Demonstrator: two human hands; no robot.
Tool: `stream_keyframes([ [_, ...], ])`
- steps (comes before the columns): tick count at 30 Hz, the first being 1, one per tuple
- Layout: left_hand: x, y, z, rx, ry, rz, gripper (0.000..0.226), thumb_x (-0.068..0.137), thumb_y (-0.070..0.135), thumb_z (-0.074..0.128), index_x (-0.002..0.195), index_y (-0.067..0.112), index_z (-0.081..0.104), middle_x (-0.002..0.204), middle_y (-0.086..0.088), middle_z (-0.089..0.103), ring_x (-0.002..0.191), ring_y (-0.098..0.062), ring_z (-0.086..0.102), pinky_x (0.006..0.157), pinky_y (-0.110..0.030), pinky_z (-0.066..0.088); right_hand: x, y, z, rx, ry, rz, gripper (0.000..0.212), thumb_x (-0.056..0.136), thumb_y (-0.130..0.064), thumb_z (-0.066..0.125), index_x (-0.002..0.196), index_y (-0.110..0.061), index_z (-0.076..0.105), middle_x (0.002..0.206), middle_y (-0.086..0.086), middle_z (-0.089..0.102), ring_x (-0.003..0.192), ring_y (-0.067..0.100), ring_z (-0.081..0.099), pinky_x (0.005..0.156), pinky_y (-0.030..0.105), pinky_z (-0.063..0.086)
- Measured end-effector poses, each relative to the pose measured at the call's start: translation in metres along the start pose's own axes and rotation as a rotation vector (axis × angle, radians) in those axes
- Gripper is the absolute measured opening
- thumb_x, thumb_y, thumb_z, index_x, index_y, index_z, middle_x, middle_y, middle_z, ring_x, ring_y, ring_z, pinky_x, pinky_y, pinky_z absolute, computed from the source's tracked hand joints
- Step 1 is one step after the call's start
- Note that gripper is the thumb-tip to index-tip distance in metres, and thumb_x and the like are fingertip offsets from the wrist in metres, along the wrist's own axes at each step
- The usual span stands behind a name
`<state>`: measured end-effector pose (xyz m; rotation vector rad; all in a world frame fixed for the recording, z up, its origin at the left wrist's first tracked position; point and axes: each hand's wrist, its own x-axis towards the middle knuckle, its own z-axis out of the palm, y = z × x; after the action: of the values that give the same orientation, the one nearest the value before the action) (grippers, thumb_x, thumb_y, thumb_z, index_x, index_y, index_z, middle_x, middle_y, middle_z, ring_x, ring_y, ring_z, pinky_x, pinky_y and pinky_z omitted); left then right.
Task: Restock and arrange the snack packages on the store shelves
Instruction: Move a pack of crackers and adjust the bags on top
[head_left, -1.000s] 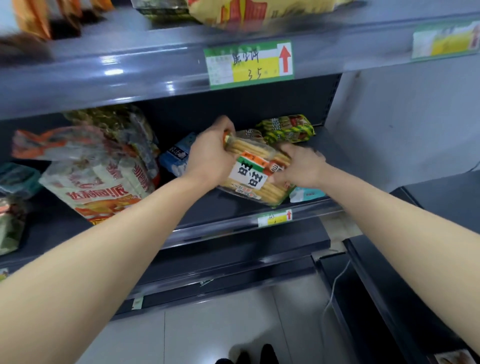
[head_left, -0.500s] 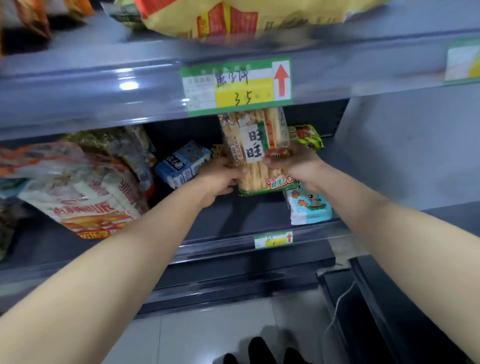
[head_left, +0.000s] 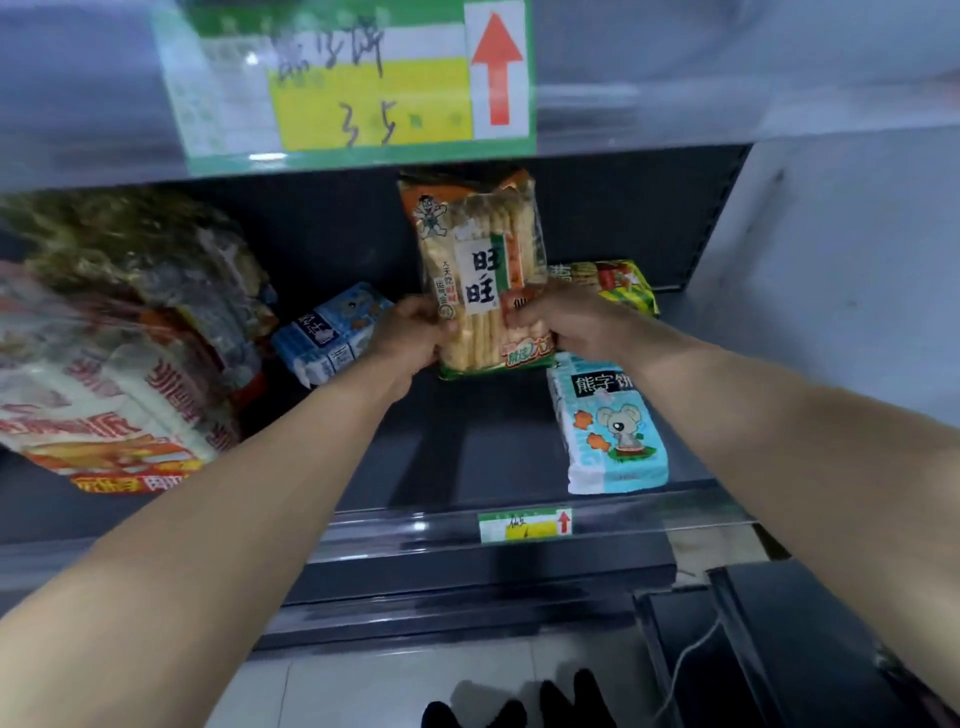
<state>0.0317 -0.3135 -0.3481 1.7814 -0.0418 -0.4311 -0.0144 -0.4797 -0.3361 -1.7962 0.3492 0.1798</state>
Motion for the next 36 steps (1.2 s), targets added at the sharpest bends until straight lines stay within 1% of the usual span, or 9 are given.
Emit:
stream_keyframes([
  [8,0.002,-0.02,-0.034,0.102,0.112,0.018,0.02,0.085,0.001,0.064,0.1,0.013,0.056,0.104,-0.004,0.06,0.099,-0.02,0.059,0.093,-0.035,0.051,0.02,0.007,0.039,-0.067,0.004,0.064,0.04,0.077,-0.008,0.071,0.116,-0.005,0.063,0.115,0.009,0.068,0.11,0.025,0.061,0.104,0.038,0.041],
  [11,0.003,-0.019,-0.035,0.139,0.144,0.036,0.02,0.085,0.003,0.063,0.099,0.016,0.056,0.104,-0.002,0.06,0.105,-0.023,0.06,0.095,-0.042,0.051,0.015,0.004,0.042,-0.016,-0.021,0.086,0.042,0.078,-0.009,0.07,0.119,-0.009,0.061,0.116,0.007,0.068,0.112,0.025,0.059,0.105,0.046,0.039],
  [15,0.006,-0.008,-0.019,0.135,0.075,0.089,0.017,0.084,0.001,0.061,0.09,0.017,0.056,0.106,-0.006,0.063,0.105,-0.027,0.062,0.094,-0.045,0.051,0.009,0.001,0.022,-0.02,0.06,0.031,0.034,0.084,-0.007,0.066,0.118,-0.012,0.059,0.118,0.004,0.066,0.11,0.018,0.059,0.105,0.035,0.039],
  [20,0.012,-0.002,0.017,0.022,-0.096,0.042,0.034,0.088,-0.004,0.055,0.121,0.007,0.057,0.117,-0.009,0.063,0.107,-0.024,0.061,0.097,-0.04,0.05,0.008,0.02,-0.005,-0.156,0.178,0.064,0.033,0.088,-0.011,0.062,0.121,-0.01,0.057,0.122,0.011,0.063,0.115,0.024,0.057,0.107,0.04,0.04],
  [24,0.017,-0.002,0.038,0.012,-0.15,0.032,0.037,0.087,-0.005,0.056,0.122,0.007,0.057,0.12,-0.011,0.063,0.111,-0.026,0.061,0.1,-0.044,0.048,0.001,0.02,-0.019,-0.268,0.307,0.061,0.036,0.091,-0.015,0.06,0.126,-0.011,0.055,0.12,0.006,0.062,0.107,0.02,0.06,0.088,0.024,0.046],
  [27,0.023,0.002,0.042,0.022,-0.11,0.034,0.037,0.088,0.0,0.056,0.124,0.011,0.055,0.12,-0.007,0.063,0.108,-0.025,0.061,0.096,-0.044,0.05,0.002,0.012,-0.021,-0.223,0.347,0.013,0.033,0.09,-0.01,0.06,0.123,-0.009,0.056,0.111,0.005,0.062,0.095,0.017,0.058,0.078,0.023,0.043],
  [29,0.027,0.003,0.039,0.02,-0.079,0.029,0.039,0.089,0.002,0.055,0.126,0.013,0.05,0.122,-0.007,0.061,0.109,-0.025,0.059,0.096,-0.044,0.05,0.007,0.006,-0.016,-0.2,0.322,-0.013,0.032,0.089,-0.008,0.06,0.121,-0.009,0.056,0.113,0.004,0.063,0.094,0.016,0.058,0.08,0.025,0.046],
  [33,0.033,-0.001,0.021,0.128,0.0,0.03,0.039,0.092,0.005,0.051,0.129,0.015,0.046,0.122,-0.004,0.057,0.111,-0.023,0.056,0.095,-0.04,0.049,0.02,0.009,0.006,-0.161,0.189,-0.015,0.031,0.087,-0.009,0.063,0.118,-0.011,0.059,0.119,0.007,0.065,0.111,0.022,0.06,0.101,0.038,0.046],
  [36,0.037,-0.005,0.009,0.232,0.075,0.041,0.016,0.092,0.005,0.048,0.099,0.02,0.049,0.106,-0.004,0.055,0.101,-0.022,0.054,0.08,-0.036,0.05,0.027,0.014,0.02,-0.092,0.093,0.018,0.035,0.084,-0.004,0.063,0.119,-0.005,0.058,0.121,0.011,0.064,0.111,0.022,0.058,0.104,0.037,0.042],
])
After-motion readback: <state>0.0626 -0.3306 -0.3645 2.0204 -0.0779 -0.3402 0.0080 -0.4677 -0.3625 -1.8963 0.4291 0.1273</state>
